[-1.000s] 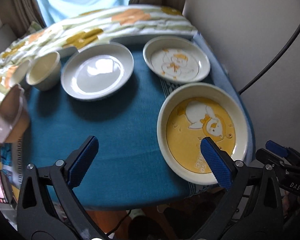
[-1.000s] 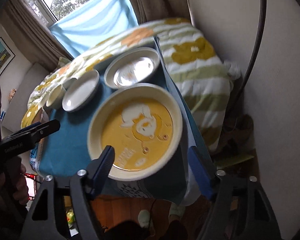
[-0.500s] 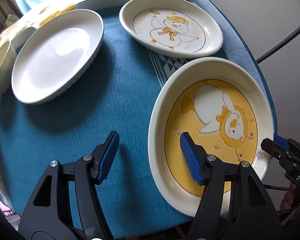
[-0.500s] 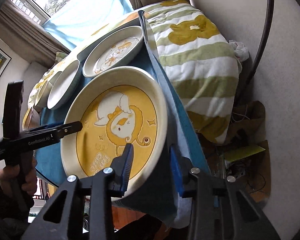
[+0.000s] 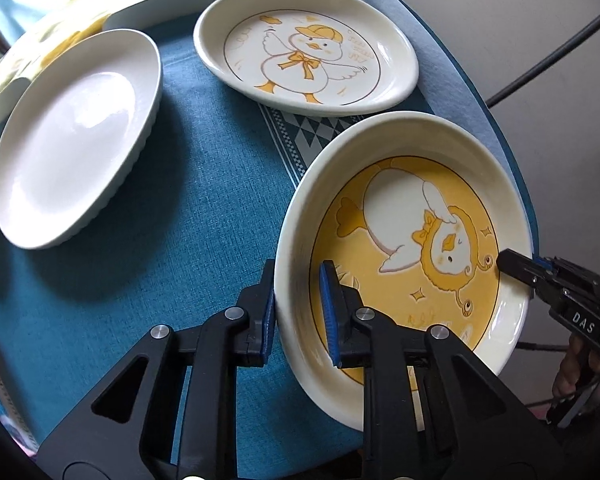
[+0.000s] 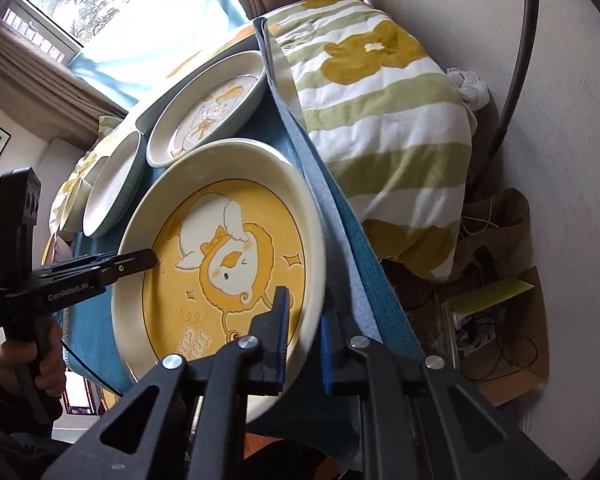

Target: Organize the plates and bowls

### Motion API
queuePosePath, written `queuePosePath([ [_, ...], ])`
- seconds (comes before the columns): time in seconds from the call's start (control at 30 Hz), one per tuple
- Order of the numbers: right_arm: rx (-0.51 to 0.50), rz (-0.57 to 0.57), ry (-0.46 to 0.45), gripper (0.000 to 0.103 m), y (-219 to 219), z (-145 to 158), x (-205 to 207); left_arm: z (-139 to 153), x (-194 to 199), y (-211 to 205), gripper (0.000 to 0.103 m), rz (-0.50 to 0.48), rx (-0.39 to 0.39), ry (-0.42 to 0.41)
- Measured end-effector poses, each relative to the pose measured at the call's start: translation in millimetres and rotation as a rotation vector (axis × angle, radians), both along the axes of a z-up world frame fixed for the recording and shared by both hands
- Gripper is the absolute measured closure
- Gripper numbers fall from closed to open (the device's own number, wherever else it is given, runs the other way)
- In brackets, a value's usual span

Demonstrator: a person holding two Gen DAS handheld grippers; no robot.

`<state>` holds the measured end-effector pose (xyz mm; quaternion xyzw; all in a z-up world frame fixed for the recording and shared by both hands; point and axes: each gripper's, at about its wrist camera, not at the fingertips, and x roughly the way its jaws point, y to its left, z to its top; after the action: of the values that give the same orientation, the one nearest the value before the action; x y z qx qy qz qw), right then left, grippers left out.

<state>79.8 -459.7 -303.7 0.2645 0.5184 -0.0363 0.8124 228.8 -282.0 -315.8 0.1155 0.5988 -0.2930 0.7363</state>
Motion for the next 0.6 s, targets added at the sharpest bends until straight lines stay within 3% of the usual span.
queuePosePath([
  [0.13,-0.02,0.003,0.016,0.09,1.0,0.8,3.0,2.6,-9.3,-12.3,0.086,-0.048,0.045,-0.06],
  [0.37,-0.077,0.036,0.003,0.09,2.6,9.1,8.9,11.3,-22.1,-12.1,0.086,-0.013,0.007,-0.04],
  [0.6,-0.07,0.079,-0.01,0.09,2.6,9.9,13.1,22.1,-31.9,17.8,0.086,0.024,-0.038,-0.042],
])
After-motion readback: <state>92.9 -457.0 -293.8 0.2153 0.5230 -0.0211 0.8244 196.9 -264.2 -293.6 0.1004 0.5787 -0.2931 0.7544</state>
